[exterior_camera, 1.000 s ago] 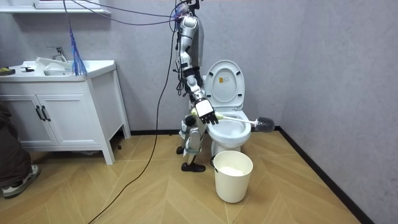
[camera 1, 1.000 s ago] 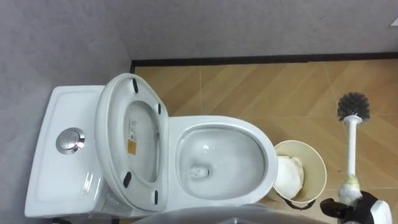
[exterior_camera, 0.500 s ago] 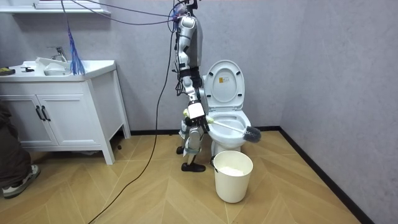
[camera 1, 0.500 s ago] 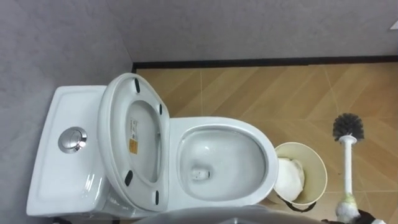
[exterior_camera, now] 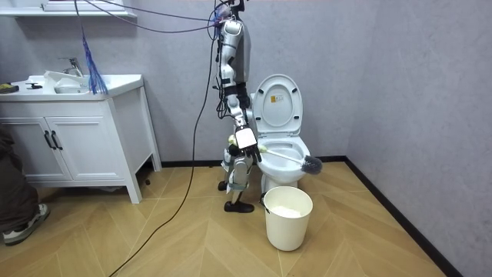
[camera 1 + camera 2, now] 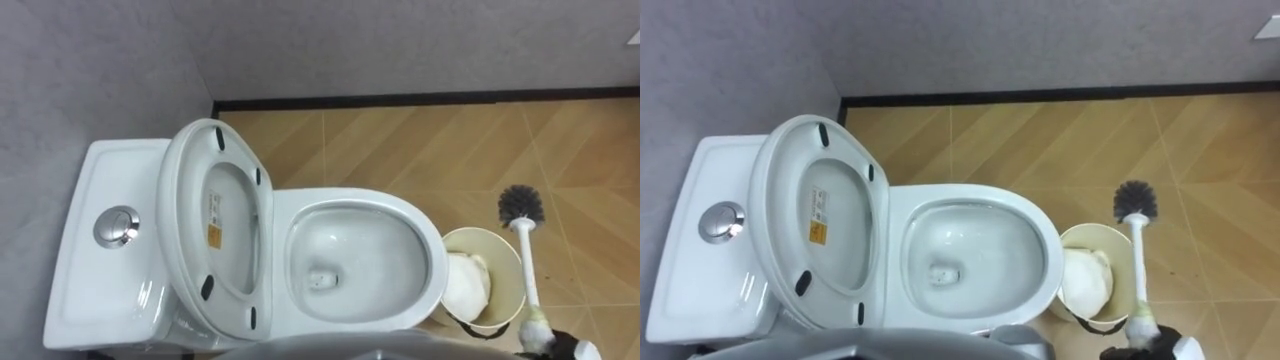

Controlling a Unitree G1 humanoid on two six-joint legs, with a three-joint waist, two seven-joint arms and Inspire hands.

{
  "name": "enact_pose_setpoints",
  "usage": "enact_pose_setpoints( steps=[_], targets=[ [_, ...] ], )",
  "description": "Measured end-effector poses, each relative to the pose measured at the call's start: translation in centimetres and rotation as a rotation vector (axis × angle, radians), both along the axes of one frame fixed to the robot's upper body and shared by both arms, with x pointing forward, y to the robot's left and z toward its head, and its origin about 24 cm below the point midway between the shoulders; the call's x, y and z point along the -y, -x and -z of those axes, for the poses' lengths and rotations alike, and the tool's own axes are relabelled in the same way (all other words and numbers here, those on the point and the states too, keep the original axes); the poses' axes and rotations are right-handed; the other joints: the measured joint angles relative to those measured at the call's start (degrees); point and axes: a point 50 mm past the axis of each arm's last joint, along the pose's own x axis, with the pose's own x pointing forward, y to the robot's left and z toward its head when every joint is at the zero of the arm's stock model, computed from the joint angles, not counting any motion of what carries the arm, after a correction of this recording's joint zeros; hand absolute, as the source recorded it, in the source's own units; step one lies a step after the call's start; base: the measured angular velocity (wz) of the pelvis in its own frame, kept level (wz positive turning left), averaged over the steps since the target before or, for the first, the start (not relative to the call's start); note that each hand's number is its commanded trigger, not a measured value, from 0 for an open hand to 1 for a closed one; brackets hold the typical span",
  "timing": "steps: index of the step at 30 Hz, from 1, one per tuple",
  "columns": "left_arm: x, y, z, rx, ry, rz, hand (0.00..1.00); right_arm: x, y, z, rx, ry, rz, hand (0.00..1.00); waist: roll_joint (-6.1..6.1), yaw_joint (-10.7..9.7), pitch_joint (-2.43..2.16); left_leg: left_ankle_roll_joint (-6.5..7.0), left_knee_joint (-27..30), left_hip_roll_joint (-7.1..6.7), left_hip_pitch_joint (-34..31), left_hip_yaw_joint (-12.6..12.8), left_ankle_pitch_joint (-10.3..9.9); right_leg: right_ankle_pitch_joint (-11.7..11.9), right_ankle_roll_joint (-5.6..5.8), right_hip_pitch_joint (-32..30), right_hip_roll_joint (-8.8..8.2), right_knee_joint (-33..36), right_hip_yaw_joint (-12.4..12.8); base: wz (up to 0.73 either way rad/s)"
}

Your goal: Brush toilet

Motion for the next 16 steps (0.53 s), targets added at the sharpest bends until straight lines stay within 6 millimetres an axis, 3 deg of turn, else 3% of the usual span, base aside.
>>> enact_pose_setpoints(
  steps=[16],
  targets=[
    [0.0, 0.1, 0.1, -0.022, 0.023, -0.005, 0.0, -1.5, 0.8, 1.4, -0.184, -0.269, -0.025, 0.0, -0.3, -0.1, -0.21, 0.0, 0.1, -0.13, 0.5, -0.3, 0.0, 0.0, 0.07, 0.7, -0.18, -0.1, -0.2, 0.0]
  ],
)
